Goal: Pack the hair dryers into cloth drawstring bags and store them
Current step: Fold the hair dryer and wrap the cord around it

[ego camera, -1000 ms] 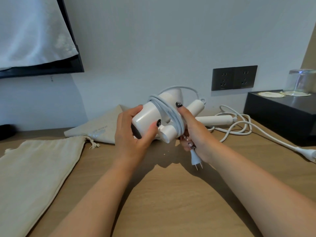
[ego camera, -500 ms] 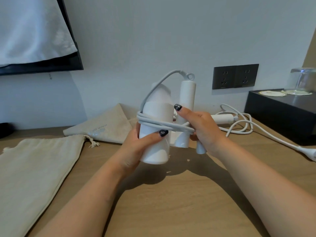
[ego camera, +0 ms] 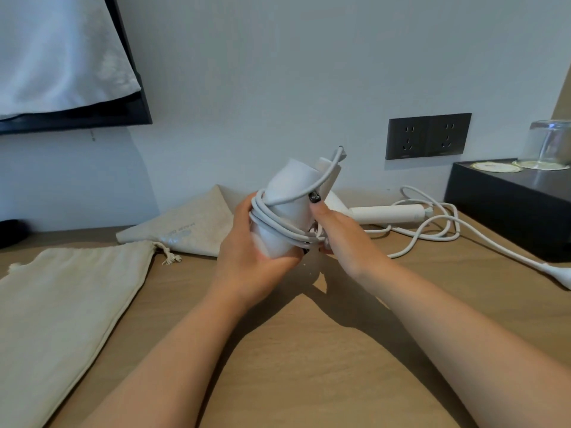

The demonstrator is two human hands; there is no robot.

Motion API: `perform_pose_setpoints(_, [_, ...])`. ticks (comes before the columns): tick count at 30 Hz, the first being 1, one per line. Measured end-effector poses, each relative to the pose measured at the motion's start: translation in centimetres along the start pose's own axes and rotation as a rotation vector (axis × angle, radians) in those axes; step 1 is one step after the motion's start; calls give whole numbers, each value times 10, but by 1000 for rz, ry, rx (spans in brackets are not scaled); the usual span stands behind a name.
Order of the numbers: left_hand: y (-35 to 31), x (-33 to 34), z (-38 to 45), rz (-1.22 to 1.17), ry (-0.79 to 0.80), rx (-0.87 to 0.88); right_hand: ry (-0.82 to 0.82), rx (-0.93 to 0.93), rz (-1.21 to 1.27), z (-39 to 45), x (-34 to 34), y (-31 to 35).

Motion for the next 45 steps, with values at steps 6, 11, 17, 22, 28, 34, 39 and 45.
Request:
perform_pose_setpoints(6, [-9,2,-2,96,-2,105,71,32,126,1,11,-5])
perform_pose_setpoints(11, [-17,5,-4,290,-23,194,7,-41,210,-2,16,1])
perform_pose_setpoints(17, [-30,4,-7,410,-73,303,-128,-111,471,-8,2,1])
perform_pose_setpoints(22, [-20,6,-8,150,50,220,-147,-42,569,-4,-7,-12])
perform_pose_setpoints(28, [1,4,-8,-68,16,85,-103,26,765,-9,-1,-31])
perform_pose_setpoints(34, [21,-8,-18,-57,-135,-152,-117,52,832,-35,2,-20])
perform_pose_setpoints(39, [36,-11,-31,116,-69,-332,-163,110,1010,-61,2,-25])
perform_pose_setpoints(45, [30,2,-28,447,15,-119,-139,134,1130,-70,4,-26])
Point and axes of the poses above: each hand's wrist, its own z-axis towards the middle knuckle, its own x-axis out of the palm, y = z × x, the point moved 6 cm from there along z, towards the middle knuckle
